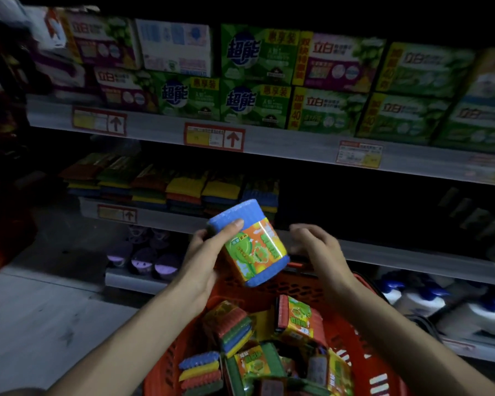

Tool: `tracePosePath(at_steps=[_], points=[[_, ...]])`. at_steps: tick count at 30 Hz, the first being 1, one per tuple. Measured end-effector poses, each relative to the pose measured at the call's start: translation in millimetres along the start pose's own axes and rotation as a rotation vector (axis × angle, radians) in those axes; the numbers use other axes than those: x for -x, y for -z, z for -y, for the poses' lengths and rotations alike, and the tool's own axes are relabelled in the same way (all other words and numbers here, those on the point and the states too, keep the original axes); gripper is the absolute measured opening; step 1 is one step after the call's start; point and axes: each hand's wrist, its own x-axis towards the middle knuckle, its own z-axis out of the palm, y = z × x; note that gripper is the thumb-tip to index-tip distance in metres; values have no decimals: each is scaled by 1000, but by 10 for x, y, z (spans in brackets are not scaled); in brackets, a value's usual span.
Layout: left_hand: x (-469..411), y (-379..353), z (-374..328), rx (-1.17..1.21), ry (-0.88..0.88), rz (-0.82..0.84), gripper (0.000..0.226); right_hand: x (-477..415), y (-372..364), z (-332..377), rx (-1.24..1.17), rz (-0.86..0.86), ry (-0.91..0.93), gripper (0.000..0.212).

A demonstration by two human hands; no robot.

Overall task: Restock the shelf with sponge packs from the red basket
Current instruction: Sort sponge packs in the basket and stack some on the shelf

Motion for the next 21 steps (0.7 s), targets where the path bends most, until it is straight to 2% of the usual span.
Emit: tracePosePath(at_steps=[3,4,5,7,9,11,16,21], points=[[45,-132,19,141,13,86,62,170,101,-45,-81,242,-248,68],[71,-174,41,161,27,113,57,206,119,-65,-132,298,-289,72],[85,-209,76,166,39,131,57,228,143,-79,-188,332,-283,68],[97,-255,155,158,70,150,70,261,199,-97,-302,338,-263,60],[107,-277,219,96,95,173,80,254,289,-129,-410,311,-264,65],[128,-293,268,-21,113,199,77,270,386,-130,-471,282,-254,69],[182,-301,324,-191,115,264,71,336,574,-90,-442,139,-148,48],[184,-328,306,-230,28,254,60,313,637,-100,-306,98,-55,63]])
